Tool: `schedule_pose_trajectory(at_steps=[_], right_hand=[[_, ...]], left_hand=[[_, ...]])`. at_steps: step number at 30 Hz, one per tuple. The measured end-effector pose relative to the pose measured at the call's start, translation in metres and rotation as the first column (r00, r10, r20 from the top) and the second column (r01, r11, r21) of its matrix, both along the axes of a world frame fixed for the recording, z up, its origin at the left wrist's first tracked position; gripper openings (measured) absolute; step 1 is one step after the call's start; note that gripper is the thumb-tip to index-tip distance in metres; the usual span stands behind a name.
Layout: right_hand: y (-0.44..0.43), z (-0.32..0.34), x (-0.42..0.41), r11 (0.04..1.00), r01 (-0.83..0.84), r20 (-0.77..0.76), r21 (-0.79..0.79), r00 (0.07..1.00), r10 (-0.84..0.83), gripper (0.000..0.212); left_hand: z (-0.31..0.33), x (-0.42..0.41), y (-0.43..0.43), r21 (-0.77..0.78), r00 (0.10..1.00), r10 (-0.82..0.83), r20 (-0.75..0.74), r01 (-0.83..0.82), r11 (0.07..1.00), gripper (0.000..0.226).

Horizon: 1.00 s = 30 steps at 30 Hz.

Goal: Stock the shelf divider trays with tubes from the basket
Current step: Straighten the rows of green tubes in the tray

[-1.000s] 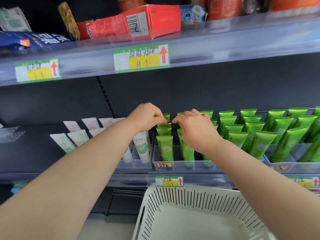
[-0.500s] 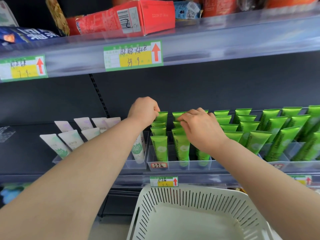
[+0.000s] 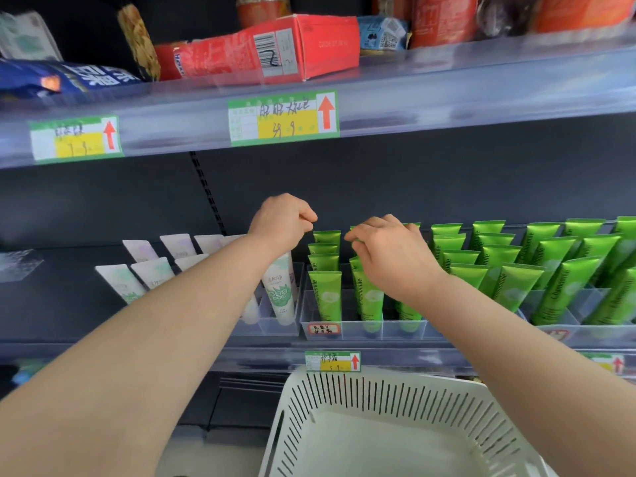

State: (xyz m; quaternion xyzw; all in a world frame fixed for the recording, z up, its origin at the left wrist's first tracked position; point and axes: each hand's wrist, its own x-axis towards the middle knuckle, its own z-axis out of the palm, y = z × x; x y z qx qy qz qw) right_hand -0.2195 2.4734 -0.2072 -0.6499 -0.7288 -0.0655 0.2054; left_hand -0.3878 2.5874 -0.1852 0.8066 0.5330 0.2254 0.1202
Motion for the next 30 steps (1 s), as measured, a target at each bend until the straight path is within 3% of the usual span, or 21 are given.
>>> schedule_pose_trajectory(at_steps=[9,15,20,30], right_hand=[[0.018,0.005,-0.063,0.991,-0.131,0.025,0.039,0.991,0.130,0.029],[0.041,-0.002,-0.102,0.986,-0.165,0.092,0.012,0.982,0.163,0.030],[0.054,-0.008,-0.121,0.990,-0.119,0.216,-0.074,0.967,0.133,0.022],[0.052,-0.005,-0.131,0.985,-0.090,0.219,-0.150,0.968,0.122,0.021]], left_hand=[[0.011,-0.076,-0.012,0.051,0.999,0.015,-0.035,-0.014,0.999,0.016],[0.014,-0.118,-0.015,-0.055,0.973,-0.058,-0.224,0.047,0.997,0.018],[0.006,-0.134,-0.009,-0.134,0.936,-0.108,-0.336,0.066,0.989,0.018],[-0.001,-0.141,-0.008,-0.139,0.883,-0.100,-0.458,0.040,0.990,0.020]])
